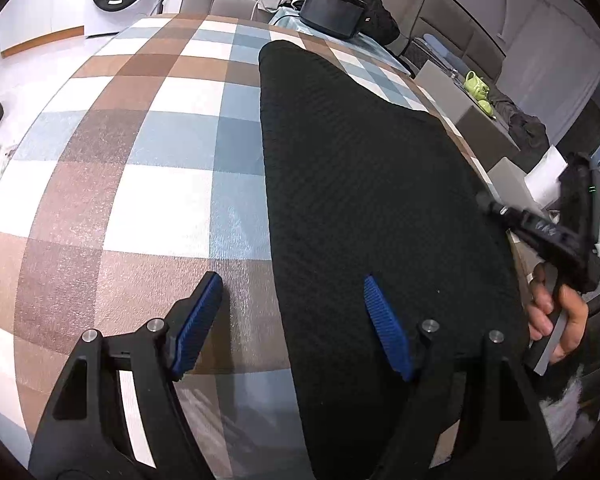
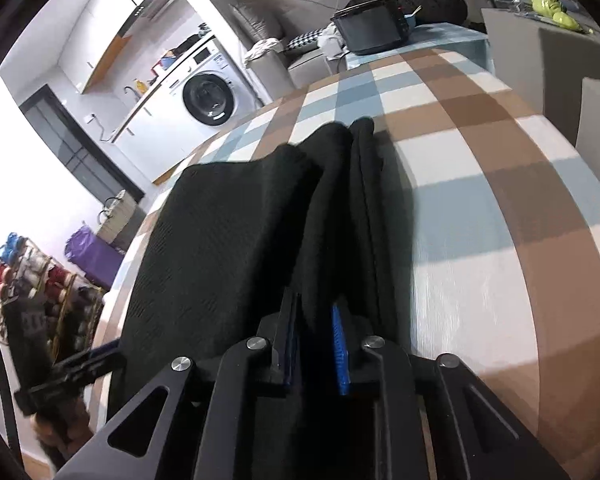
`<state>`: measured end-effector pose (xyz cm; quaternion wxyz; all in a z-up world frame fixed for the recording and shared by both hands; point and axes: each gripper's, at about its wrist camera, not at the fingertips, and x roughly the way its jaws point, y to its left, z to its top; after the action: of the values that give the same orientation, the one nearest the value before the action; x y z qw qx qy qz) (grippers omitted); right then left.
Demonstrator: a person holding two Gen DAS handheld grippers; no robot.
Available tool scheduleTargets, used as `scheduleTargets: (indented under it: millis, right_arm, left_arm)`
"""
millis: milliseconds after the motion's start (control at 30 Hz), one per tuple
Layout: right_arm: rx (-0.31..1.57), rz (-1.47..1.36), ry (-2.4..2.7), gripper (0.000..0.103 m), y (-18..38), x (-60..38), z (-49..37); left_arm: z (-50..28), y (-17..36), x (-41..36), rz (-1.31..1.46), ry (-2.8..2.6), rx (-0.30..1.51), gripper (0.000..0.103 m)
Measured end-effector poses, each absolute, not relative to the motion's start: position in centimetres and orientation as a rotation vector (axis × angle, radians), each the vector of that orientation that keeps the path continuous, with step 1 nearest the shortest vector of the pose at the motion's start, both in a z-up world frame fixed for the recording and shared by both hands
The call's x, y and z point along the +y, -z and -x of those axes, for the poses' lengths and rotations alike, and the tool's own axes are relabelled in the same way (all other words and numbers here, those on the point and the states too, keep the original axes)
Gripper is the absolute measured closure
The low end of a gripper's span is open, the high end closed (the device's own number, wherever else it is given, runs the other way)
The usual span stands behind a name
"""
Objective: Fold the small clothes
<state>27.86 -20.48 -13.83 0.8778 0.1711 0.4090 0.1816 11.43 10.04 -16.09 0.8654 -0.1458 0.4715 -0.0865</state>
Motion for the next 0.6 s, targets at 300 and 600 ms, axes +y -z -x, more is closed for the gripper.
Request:
scheduleTargets:
  millis: [300, 600]
  right_arm:
    - [0.880, -0.280, -0.265, 0.099, 13.6, -20.8, -27.7]
    - [0.844, -0.427, -0.393, 0.079, 11.7, -22.4, -25.0]
  left_arm:
    - [-12.3, 16.1, 8.4, 0.278, 0.174, 0.983, 0.032]
    - [-12.1, 16.0, 7.9, 0.279, 0.182, 0.981, 0.032]
